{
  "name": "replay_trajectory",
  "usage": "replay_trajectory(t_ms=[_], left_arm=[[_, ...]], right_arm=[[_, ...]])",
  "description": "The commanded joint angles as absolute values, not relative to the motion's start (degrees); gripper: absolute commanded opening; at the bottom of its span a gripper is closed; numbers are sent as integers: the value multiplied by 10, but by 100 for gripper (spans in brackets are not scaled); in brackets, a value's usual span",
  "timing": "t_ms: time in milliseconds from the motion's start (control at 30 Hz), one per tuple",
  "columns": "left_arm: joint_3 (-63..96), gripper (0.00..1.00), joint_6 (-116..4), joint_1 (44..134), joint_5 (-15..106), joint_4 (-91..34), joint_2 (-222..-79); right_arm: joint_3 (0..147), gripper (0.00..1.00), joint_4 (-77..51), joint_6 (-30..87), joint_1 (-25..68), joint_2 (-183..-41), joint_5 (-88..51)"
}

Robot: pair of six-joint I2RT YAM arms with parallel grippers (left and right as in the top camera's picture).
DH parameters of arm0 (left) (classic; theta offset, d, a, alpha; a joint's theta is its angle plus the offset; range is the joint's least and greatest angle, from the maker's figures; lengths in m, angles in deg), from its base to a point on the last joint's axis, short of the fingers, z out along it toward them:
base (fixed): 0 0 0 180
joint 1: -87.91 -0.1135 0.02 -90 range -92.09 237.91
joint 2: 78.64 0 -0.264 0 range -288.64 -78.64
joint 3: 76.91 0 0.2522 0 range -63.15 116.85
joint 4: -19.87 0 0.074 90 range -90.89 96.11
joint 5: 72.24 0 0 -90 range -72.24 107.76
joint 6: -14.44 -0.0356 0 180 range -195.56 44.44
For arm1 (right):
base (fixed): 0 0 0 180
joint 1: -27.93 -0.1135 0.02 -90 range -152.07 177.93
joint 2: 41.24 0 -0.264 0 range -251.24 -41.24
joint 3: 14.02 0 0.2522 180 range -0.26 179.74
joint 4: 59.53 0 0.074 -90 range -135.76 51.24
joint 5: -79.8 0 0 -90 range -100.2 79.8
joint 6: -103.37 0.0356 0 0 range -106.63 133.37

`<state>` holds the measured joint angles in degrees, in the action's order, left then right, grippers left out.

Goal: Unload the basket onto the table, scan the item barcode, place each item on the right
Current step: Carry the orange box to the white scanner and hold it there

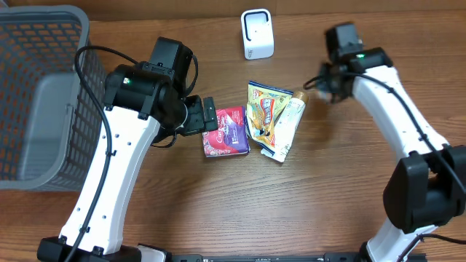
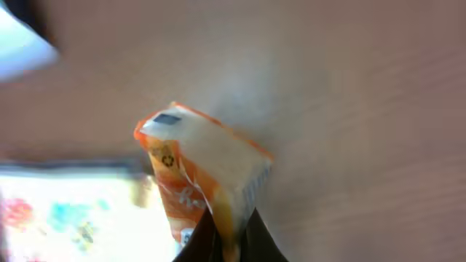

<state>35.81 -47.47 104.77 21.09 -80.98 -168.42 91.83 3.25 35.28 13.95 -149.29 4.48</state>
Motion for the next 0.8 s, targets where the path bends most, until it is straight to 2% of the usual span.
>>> replay_trajectory(t_ms=[0, 133, 167, 367, 633, 767], left_arm=[[366, 100, -484, 1047, 205, -808, -1678], [366, 100, -484, 1047, 205, -808, -1678], [366, 100, -484, 1047, 205, -808, -1678], [366, 100, -484, 1047, 205, -808, -1678], [366, 100, -484, 1047, 205, -808, -1678], [366, 100, -484, 1047, 205, -808, -1678]], right_arm=[[939, 4, -94, 157, 102, -1477, 169], [939, 4, -272, -79, 70, -1480, 212], [939, 4, -295, -107, 68, -1480, 204], [939, 4, -403, -300, 67, -1489, 55], [939, 4, -588, -427, 67, -1593, 29], [939, 4, -611, -496, 67, -1640, 7]])
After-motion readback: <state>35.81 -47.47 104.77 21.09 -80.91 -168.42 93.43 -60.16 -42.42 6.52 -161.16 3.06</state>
